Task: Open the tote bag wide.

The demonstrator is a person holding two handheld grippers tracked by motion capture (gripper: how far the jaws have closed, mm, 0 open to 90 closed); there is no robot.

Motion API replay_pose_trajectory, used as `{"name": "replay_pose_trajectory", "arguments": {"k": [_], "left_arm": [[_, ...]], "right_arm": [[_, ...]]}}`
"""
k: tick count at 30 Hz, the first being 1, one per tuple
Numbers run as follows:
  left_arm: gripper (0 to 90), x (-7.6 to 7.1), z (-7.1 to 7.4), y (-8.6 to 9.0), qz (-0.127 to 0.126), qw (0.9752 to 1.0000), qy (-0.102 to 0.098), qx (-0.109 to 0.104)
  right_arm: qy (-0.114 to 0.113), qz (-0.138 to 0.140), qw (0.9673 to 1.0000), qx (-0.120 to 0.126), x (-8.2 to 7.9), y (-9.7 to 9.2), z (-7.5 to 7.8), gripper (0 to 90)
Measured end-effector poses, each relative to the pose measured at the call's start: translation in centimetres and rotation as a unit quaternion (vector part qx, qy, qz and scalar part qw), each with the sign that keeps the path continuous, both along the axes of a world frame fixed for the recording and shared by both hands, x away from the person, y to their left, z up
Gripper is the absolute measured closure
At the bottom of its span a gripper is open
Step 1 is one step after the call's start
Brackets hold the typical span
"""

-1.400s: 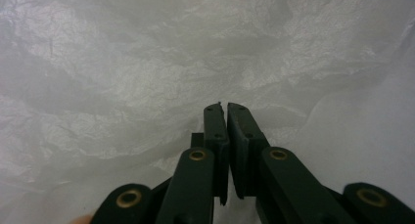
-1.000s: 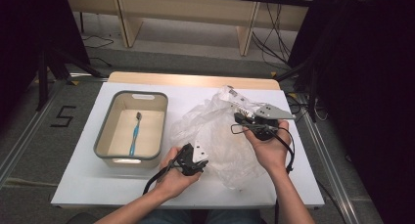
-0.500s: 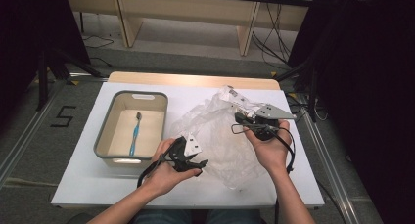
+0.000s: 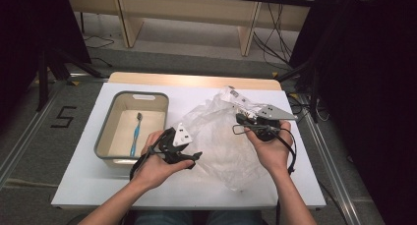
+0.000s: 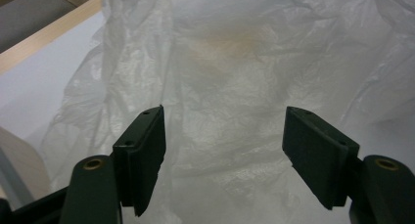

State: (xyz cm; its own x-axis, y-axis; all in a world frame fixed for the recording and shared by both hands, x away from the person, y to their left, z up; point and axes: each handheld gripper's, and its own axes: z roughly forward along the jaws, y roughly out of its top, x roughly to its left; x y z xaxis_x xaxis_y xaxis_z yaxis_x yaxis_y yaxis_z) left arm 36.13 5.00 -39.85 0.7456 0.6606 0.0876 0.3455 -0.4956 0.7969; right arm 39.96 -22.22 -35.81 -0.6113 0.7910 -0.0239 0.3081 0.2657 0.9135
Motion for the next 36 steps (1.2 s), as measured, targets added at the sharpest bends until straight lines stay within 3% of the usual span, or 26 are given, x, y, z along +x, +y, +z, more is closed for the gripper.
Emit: {"name": "replay_pose_trajectory", "arguments": {"k": [19, 29, 36], "left_arm": [[31.3, 0.6, 1.9, 2.4, 0.033, 0.9994, -0.004, -0.009], [31.6, -0.2, 2.3, 1.7, 0.013, 0.9998, -0.003, -0.013], [31.5, -0.3, 2.8, 2.1, 0.018, 0.9996, -0.010, -0.017]], "right_arm": [[0.001, -0.002, 1.0000, 0.001, 0.0, -0.2, 0.0, 90.0], [0.001, -0.006, 1.0000, 0.000, 0.1, -0.2, -0.1, 90.0], [0.003, -0.006, 1.0000, -0.001, 0.1, -0.2, -0.2, 90.0]]}}
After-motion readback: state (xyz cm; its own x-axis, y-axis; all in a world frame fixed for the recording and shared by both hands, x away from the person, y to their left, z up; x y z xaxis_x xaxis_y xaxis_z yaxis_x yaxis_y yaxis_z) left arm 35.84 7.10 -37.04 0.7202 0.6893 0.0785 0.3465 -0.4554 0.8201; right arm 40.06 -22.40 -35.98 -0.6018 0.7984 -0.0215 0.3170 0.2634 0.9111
